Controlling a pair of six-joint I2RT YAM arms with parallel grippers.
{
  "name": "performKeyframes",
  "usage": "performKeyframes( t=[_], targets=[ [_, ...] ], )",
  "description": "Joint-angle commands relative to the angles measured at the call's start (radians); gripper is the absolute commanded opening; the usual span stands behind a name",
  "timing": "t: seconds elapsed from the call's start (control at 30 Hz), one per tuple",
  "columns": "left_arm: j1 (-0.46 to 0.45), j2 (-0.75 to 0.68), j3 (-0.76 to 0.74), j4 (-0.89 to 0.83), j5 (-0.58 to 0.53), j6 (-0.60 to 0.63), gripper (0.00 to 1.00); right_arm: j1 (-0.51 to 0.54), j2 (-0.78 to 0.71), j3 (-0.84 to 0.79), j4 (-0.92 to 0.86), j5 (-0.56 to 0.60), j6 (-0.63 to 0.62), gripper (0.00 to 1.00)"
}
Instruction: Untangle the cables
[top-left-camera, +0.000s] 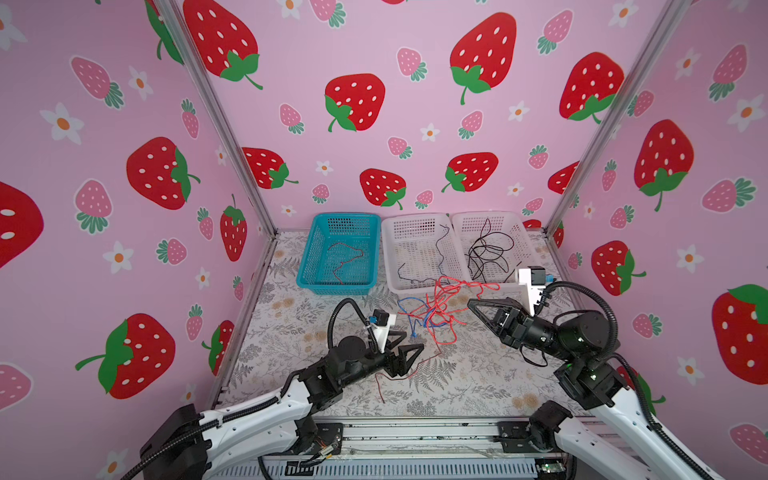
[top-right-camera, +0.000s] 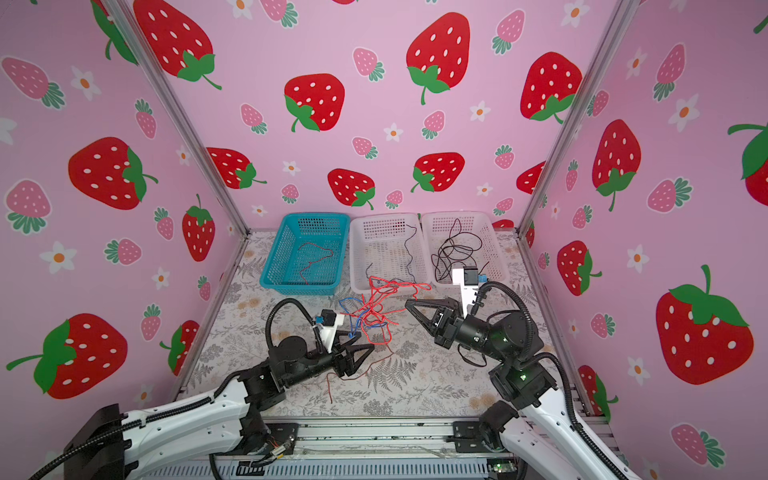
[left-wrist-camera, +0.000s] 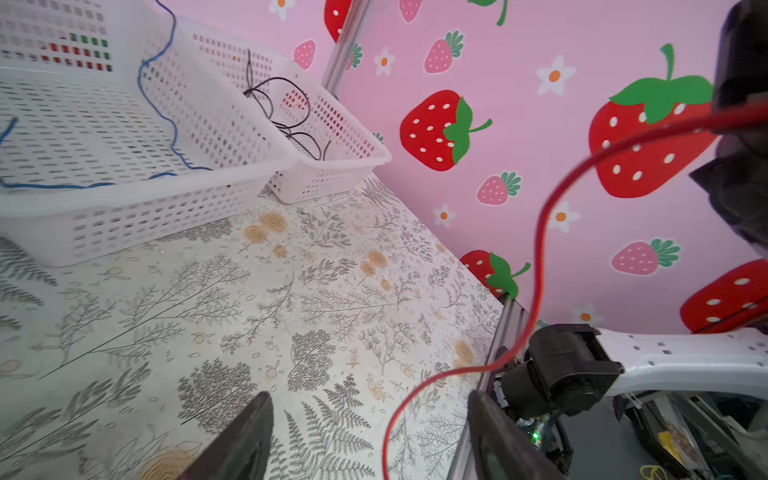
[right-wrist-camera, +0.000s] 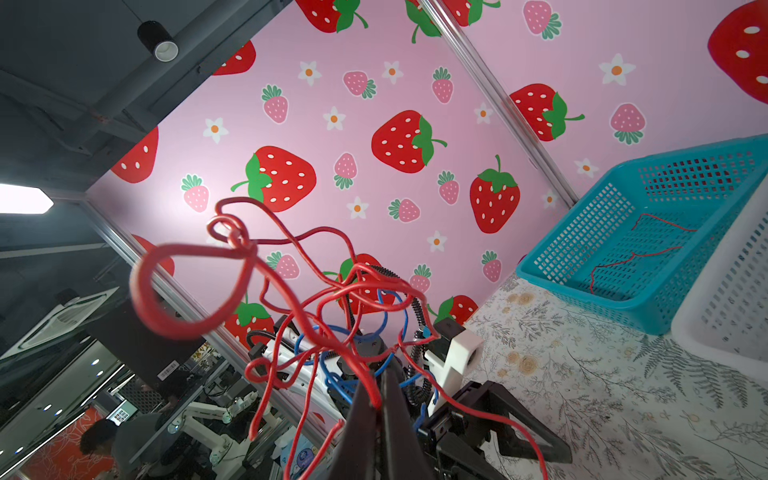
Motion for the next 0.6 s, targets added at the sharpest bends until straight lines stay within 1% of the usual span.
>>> performKeyframes(
  t=[0.0, 0.1, 0.2, 0.27, 0.4, 0.5, 0.57],
  targets=[
    [-0.020, 0.041, 0.033, 0.187, 0.118, -0.036, 0.76, 0.006, -0.011, 0.028, 0.031, -0.018, 0.024, 0.00],
    [-0.050, 0.057, 0.028, 0.274, 0.139, -0.050, 0.78, 0.008, -0.010, 0.033, 0.029, -0.021, 0.021, 0.00],
    [-0.083, 0.048, 0.042, 0.275, 0.115, -0.003, 0.80, 0.012, -0.004, 0.041, 0.033, -0.026, 0.025, 0.00],
    [-0.090, 0.028, 0.052, 0.233, 0.063, 0.036, 0.81, 0.015, 0.001, 0.049, 0.039, -0.033, 0.028, 0.00],
    [-0.090, -0.046, 0.070, 0.089, -0.056, 0.130, 0.80, 0.027, 0.002, 0.069, 0.033, -0.029, 0.021, 0.00],
    [-0.092, -0.102, 0.088, -0.018, -0.099, 0.179, 0.80, 0.033, 0.002, 0.083, 0.019, -0.027, 0.010, 0.00],
    [-0.093, -0.117, 0.080, -0.016, -0.111, 0.189, 0.82, 0.037, 0.002, 0.086, 0.018, -0.027, 0.007, 0.00]
  ],
)
